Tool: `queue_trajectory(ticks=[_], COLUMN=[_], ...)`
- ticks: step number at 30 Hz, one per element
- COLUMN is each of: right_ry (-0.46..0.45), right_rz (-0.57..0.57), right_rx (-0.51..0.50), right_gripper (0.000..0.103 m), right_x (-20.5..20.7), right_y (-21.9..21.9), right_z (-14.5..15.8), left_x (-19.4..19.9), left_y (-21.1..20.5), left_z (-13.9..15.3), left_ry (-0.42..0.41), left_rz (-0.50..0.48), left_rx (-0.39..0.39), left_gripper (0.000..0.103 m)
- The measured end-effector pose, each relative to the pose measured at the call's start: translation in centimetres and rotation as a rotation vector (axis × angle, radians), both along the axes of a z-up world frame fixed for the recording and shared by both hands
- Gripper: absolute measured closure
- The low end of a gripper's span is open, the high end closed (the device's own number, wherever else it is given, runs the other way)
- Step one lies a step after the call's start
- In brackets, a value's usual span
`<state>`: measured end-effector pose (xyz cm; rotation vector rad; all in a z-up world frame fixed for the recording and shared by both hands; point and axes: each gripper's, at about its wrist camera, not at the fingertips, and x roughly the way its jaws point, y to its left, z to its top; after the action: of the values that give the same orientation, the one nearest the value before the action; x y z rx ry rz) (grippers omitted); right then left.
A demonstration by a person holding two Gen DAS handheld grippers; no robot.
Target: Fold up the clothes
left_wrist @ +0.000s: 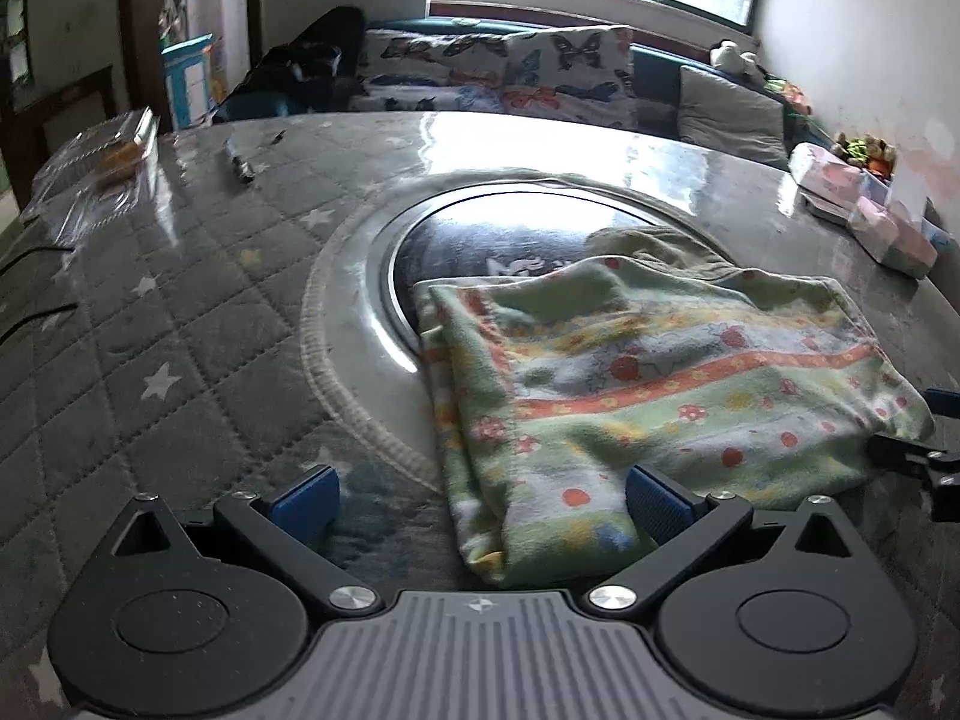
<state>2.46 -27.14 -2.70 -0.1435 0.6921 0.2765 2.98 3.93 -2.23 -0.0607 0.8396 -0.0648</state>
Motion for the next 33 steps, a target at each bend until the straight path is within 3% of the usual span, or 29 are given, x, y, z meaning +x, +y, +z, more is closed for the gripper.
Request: queue_trajectory(ticks=[5,12,14,22,33], right_ry=[-0.015,0.046,0.018,0.022,0.006], right_rz=[-0.028,-0.116,-0.128,-0.143,-0.116], right_rx=[0.073,0.026,-0.008,-0.022,-0.069], right_gripper=[0.001,0.001,0.001,0.000,0.001], right_x=[1.2,2.6,2.5,3.1,2.8], right_y=[-0.9,-1.9,-2.1,-2.8,-1.9], right_z=[0.9,-0.9,-0.5,-1.2,0.3], left_x=[0.2,-0.1,0.1,0.3,1.7], left_y=[0.1,1.0,1.1,0.9,1.8], left_z=[0.2,-0.4,-0.3,-0.5,0.3], left_ry=[-0.015,0.004,0.001,0.007,-0.018], left_rz=[0.024,0.047,0.055,0.056,0.076], left_rx=[0.023,0.017,0.027,0.049,0.115], left_gripper=[0.000,0.000,0.000,0.000,0.000])
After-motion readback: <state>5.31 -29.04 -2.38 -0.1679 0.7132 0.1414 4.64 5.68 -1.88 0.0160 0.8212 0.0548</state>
